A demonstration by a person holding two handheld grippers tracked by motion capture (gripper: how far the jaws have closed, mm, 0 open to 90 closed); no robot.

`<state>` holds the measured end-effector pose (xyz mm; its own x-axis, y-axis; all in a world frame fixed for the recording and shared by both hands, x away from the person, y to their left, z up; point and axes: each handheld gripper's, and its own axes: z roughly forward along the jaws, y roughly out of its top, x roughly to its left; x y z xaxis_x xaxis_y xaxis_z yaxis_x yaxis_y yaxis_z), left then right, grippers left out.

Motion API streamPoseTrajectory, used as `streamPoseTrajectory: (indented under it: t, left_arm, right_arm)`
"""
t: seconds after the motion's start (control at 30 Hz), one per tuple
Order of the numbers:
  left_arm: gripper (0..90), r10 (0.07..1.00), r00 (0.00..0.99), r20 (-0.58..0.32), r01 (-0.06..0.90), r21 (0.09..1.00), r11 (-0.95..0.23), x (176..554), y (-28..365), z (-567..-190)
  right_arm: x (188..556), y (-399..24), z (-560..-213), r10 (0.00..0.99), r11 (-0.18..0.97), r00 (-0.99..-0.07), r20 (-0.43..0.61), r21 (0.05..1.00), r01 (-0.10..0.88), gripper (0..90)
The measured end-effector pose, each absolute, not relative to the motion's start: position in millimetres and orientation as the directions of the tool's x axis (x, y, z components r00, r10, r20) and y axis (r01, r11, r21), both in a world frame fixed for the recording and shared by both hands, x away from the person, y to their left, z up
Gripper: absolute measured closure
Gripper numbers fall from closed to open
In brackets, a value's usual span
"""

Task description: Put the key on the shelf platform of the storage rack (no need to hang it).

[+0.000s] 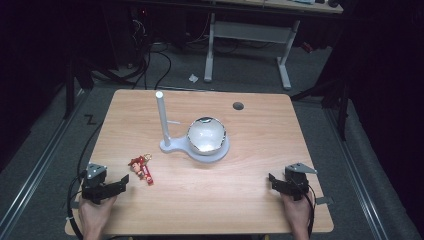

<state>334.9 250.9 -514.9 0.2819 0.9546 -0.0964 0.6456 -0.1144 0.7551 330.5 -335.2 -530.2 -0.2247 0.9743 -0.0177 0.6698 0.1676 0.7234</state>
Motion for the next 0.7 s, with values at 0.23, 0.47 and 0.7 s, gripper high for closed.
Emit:
streamPoseTrajectory:
  t: [0.23,0.47,0.7]
  left_arm:
    - [15.6,0.941,0.318,-0.118,0.652,0.748,-0.126,335,234,-510]
    - [15.2,0.94,0.32,-0.119,0.669,0.731,-0.136,343,220,-509]
    - [14.7,0.942,0.316,-0.112,0.688,0.711,-0.146,354,209,-511]
  right_arm:
    - [330,-335,-530,0.975,0.166,-0.223,-0.016,0.723,0.671,29.7]
    - [330,-335,-530,0.974,0.167,-0.225,-0.017,0.724,0.669,29.7]
    - [330,-335,-530,0.974,0.167,-0.225,-0.017,0.725,0.669,29.7]
